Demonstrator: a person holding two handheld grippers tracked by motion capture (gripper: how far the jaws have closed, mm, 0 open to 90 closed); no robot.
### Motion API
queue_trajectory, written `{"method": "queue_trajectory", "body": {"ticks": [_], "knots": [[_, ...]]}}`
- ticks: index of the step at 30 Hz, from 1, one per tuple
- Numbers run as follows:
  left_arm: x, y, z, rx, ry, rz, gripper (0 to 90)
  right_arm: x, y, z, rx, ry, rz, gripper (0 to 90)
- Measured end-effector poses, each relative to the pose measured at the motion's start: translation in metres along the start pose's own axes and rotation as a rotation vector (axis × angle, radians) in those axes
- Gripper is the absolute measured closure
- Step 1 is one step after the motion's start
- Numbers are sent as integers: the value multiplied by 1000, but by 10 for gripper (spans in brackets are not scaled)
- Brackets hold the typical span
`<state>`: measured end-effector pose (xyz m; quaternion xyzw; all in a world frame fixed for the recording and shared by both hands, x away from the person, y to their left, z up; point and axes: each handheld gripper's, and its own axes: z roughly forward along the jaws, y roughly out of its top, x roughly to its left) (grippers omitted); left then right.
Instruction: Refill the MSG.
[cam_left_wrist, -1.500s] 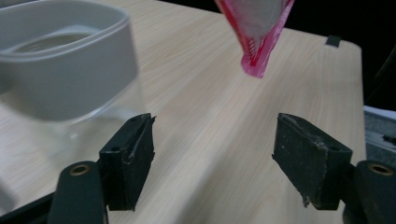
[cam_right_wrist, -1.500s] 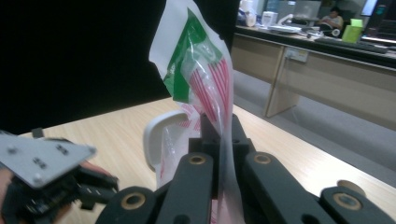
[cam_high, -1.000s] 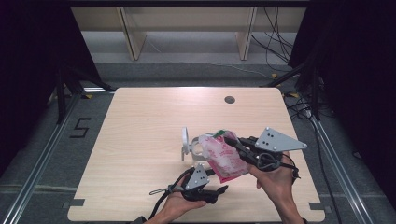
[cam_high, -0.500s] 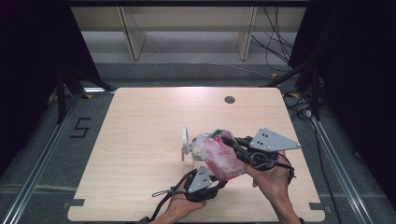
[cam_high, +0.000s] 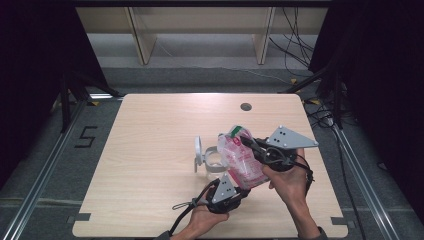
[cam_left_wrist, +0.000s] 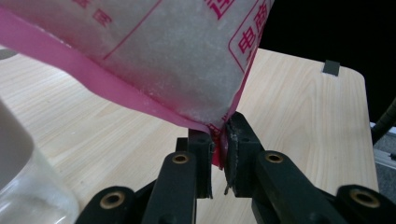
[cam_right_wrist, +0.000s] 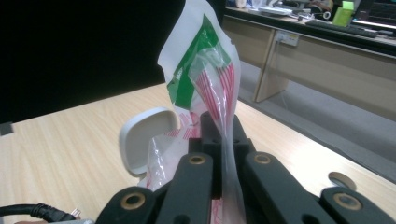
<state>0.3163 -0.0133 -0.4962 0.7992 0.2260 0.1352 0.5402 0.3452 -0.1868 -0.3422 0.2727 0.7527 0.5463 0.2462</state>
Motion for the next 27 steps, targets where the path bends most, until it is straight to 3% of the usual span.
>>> {"method": "queue_trajectory", "body": {"ticks": [5, 7, 8, 11, 15, 19, 22, 23, 25, 27], "knots": [[-1, 7, 7, 0, 12, -47, 817, -3, 6, 5, 29, -27, -16, 900], [-1, 8, 10, -4, 15, -71, 817, -2, 7, 5, 42, -17, -5, 900], [-2, 8, 12, -7, 1, -83, 817, -2, 8, 6, 51, -25, -18, 900], [-7, 12, 17, -4, 31, -64, 819, -3, 10, 12, 64, -17, -18, 900], [-5, 13, 24, -20, 46, -102, 820, -1, 13, 17, 99, -19, -16, 900], [-8, 14, 30, -49, 71, -122, 820, 0, 14, 21, 91, -50, -43, 900], [-11, 15, 32, -60, 87, -112, 821, 1, 15, 22, 117, -46, -28, 900], [-14, 15, 33, -66, 112, -101, 821, 1, 15, 23, 118, -40, -33, 900], [-14, 15, 35, -74, 110, -113, 821, -3, 16, 26, 106, -61, -73, 900], [-16, 15, 37, -77, 125, -112, 821, -1, 15, 27, 121, -46, -47, 900]]}}
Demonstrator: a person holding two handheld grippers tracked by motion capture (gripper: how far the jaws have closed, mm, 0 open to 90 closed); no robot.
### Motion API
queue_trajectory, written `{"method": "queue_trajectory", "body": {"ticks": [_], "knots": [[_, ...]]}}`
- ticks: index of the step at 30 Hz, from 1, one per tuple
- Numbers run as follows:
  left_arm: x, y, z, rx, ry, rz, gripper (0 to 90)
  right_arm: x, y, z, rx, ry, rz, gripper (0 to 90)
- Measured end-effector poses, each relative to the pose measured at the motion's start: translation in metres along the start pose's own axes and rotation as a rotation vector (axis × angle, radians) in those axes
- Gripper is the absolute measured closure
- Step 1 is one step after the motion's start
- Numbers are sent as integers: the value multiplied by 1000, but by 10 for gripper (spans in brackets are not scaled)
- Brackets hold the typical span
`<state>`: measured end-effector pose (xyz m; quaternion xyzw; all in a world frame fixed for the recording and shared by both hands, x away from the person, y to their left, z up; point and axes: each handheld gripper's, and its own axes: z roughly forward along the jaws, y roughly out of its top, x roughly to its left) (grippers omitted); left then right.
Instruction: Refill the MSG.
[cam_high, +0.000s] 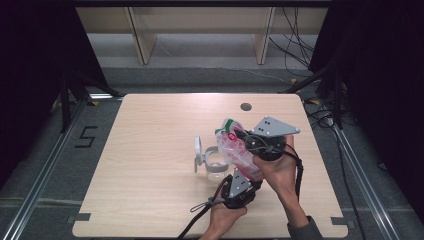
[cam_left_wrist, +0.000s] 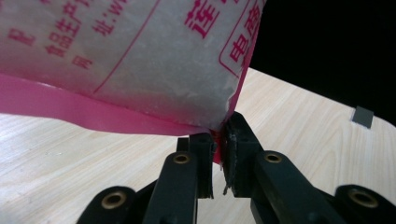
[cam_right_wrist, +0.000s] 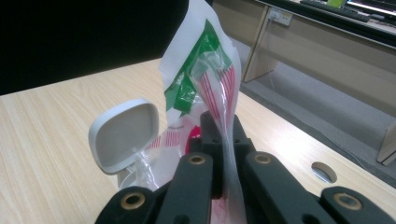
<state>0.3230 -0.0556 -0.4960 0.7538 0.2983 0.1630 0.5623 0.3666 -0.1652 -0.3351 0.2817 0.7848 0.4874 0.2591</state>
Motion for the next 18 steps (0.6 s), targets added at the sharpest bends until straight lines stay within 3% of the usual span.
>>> {"method": "queue_trajectory", "body": {"ticks": [3, 4, 7, 8, 11, 13, 14, 18], "knots": [[0, -1, 4, -13, 7, -25, 822, -2, -1, 3, -4, -2, 3, 900], [-1, 0, 5, -16, 6, -19, 822, -2, -1, 3, 0, 3, 34, 900], [-1, -1, 8, -30, -1, -41, 822, -4, -2, 4, 2, 18, 20, 900], [-2, -1, 8, -33, 4, -47, 822, -4, -2, 6, -13, 0, 12, 900], [-4, -2, 9, -48, 4, -31, 823, -5, -2, 8, -1, 28, 24, 900], [-4, -2, 9, -49, 7, -36, 823, -7, -2, 9, -3, 15, 9, 900], [-4, -2, 10, -51, 10, -33, 823, -6, -3, 11, -7, 21, 29, 900], [-4, -3, 10, -60, 20, -39, 823, -7, -2, 13, -7, 32, 32, 900]]}}
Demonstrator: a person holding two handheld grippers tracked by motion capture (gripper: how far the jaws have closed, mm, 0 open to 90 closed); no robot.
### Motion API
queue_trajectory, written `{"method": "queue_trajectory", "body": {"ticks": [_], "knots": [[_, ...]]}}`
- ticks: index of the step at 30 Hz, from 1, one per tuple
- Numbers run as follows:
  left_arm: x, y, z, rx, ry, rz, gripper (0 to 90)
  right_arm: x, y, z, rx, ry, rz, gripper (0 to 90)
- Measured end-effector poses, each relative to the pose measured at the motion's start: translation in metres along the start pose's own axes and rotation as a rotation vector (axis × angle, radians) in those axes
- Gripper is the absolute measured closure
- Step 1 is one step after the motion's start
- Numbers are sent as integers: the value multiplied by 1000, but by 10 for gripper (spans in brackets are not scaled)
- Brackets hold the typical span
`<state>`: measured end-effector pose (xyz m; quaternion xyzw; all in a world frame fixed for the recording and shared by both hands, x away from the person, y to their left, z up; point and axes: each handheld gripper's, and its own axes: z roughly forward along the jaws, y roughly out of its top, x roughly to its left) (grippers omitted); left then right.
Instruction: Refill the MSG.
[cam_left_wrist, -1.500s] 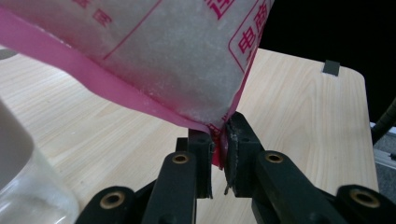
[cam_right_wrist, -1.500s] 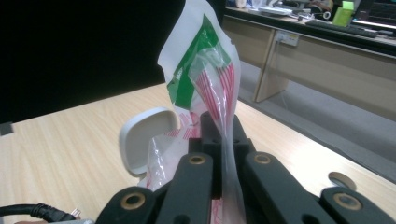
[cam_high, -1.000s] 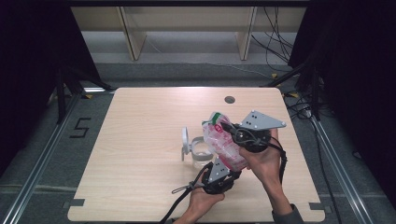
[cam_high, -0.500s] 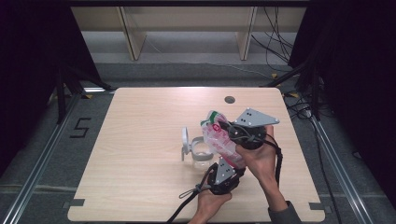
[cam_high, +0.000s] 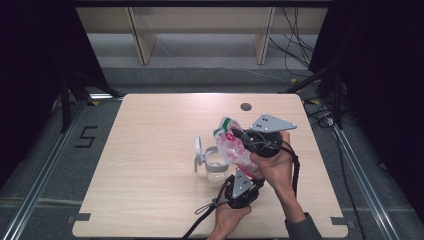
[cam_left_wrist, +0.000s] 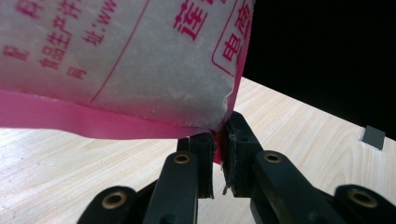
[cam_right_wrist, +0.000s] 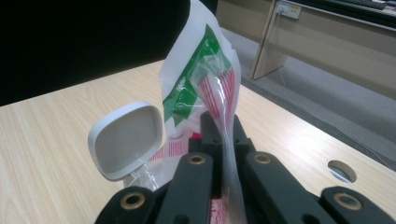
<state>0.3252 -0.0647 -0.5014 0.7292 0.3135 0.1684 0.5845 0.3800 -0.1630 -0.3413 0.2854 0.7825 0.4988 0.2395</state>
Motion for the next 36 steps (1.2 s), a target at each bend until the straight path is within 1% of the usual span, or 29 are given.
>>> {"method": "queue_trajectory", "body": {"ticks": [2, 3, 4, 5, 7, 8, 9, 10, 11, 12, 13, 14, 15, 16, 18, 19, 20, 21, 22, 23, 24, 25, 27, 28, 29, 30, 32, 34, 36], "knots": [[0, 1, -1, 2, -3, 3, 824, 0, 0, 1, 8, 6, 5, 900], [1, 2, 0, 2, -4, 1, 823, -1, 0, 2, -7, 3, -8, 900], [1, 2, 0, 0, -6, -6, 824, 0, 1, 2, 1, 10, -8, 900], [1, 3, 1, -3, -13, -15, 824, 1, 1, 3, -11, 0, -5, 900], [2, 5, 2, 5, -22, -8, 824, 1, 2, 4, 1, 8, -7, 900], [1, 6, 3, -1, -23, -10, 824, 1, 2, 5, -2, 0, -6, 900], [2, 7, 3, 14, -27, -6, 825, 0, 2, 5, 13, 14, -2, 900], [3, 7, 4, 15, -29, -9, 825, -1, 2, 6, 9, 6, -16, 900], [3, 7, 6, 10, -32, -17, 825, -1, 2, 6, 11, 2, -1, 900], [4, 8, 7, 9, -36, -24, 825, -1, 2, 7, 0, -5, 9, 900], [5, 8, 6, 16, -37, -18, 825, -1, 3, 7, 5, 3, -3, 900], [5, 8, 7, 11, -40, -23, 825, -1, 3, 7, 11, 3, -6, 900], [4, 8, 9, -19, -42, -53, 825, 0, 4, 6, 21, 6, -10, 900], [5, 10, 9, -2, -41, -32, 826, 1, 4, 8, 20, 10, -21, 900], [6, 10, 9, 4, -37, -26, 826, 2, 5, 9, 17, 17, -25, 900], [6, 10, 9, -5, -37, -33, 826, 3, 5, 9, 21, 21, -17, 900], [6, 11, 10, -3, -32, -37, 826, 2, 5, 9, 11, 12, -27, 900], [6, 11, 11, -7, -37, -38, 826, 2, 6, 10, 3, 5, -43, 900], [7, 11, 12, -5, -35, -38, 827, 2, 6, 11, 14, 9, -32, 900], [7, 12, 12, -1, -34, -38, 827, 2, 6, 11, 14, 9, -32, 900], [6, 13, 13, -16, -39, -57, 827, 0, 5, 12, 23, 7, -22, 900], [5, 13, 14, -22, -37, -64, 827, 0, 5, 12, 23, 7, -22, 900], [5, 13, 16, -26, -40, -70, 827, -1, 5, 15, 27, 12, -25, 900], [5, 13, 16, -20, -39, -76, 827, -1, 5, 16, 28, 10, -26, 900], [6, 14, 16, -20, -47, -78, 827, -1, 5, 16, 34, 9, -15, 900], [7, 14, 17, -23, -49, -78, 827, -1, 5, 16, 34, 9, -15, 900], [8, 15, 19, -30, -50, -83, 827, -2, 5, 17, 16, -1, -16, 900], [8, 15, 19, -26, -49, -87, 827, -2, 5, 18, 19, 1, -18, 900], [9, 15, 19, -27, -51, -91, 827, -2, 5, 18, 25, -2, -5, 900]]}}
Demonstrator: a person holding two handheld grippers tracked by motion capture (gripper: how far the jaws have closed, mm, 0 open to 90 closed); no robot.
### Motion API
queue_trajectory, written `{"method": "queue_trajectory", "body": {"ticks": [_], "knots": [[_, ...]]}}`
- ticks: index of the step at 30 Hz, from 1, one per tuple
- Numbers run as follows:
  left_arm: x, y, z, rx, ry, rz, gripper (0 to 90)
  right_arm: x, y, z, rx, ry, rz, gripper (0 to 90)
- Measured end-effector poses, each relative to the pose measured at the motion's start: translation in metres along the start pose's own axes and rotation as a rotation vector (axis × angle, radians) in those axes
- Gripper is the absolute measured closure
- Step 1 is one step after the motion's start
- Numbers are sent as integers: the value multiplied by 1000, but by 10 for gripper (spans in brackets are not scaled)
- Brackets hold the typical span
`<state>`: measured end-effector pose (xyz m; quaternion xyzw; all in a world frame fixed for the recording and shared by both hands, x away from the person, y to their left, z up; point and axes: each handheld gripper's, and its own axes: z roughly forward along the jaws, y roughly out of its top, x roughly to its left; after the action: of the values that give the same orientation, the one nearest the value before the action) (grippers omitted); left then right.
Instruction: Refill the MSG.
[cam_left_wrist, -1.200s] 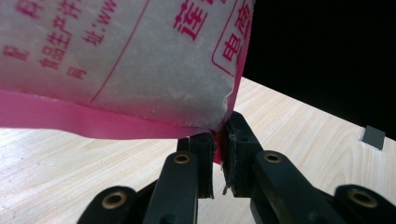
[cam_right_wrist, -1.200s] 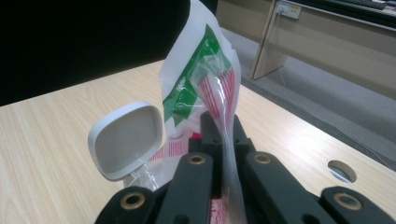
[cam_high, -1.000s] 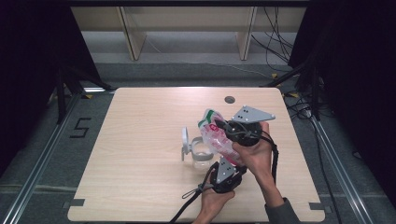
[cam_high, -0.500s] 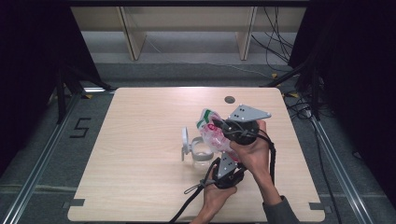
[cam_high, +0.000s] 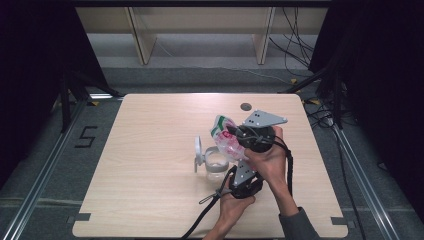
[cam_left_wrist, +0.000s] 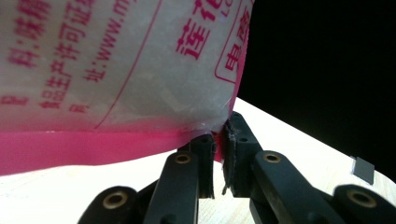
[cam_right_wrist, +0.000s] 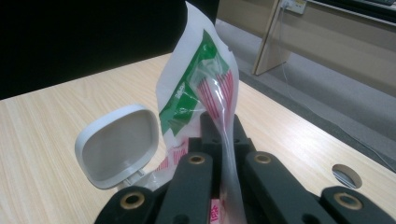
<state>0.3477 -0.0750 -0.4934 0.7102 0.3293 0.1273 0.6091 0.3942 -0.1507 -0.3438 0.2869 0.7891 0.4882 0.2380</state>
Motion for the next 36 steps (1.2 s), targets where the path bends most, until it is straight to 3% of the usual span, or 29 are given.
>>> {"method": "queue_trajectory", "body": {"ticks": [6, 9, 14, 15, 20, 21, 23, 25, 26, 36], "knots": [[3, 1, 2, -2, -1, -14, 827, 0, -1, 3, 10, 19, -5, 900], [3, 2, 3, -5, -7, -28, 828, 0, -1, 5, -1, 5, -5, 900], [4, 3, 4, -9, -5, -28, 828, -1, -1, 5, 7, 19, -2, 900], [7, 4, 3, 21, 0, 2, 828, 0, -1, 5, -2, 9, -5, 900], [8, 4, 5, 17, -7, -7, 828, -1, 0, 5, 11, 13, -5, 900], [6, 4, 7, -21, -11, -51, 829, -1, 0, 7, 2, 11, -14, 900], [6, 5, 8, -30, -14, -60, 828, 0, 0, 7, 11, 15, -15, 900], [9, 5, 6, 0, -16, -23, 828, -1, 1, 7, 14, 17, -18, 900], [6, 6, 7, -37, -21, -63, 828, 0, 2, 8, 12, 17, -11, 900], [4, 6, 8, -45, -26, -53, 828, -4, 1, 12, 19, 16, 1, 900]]}}
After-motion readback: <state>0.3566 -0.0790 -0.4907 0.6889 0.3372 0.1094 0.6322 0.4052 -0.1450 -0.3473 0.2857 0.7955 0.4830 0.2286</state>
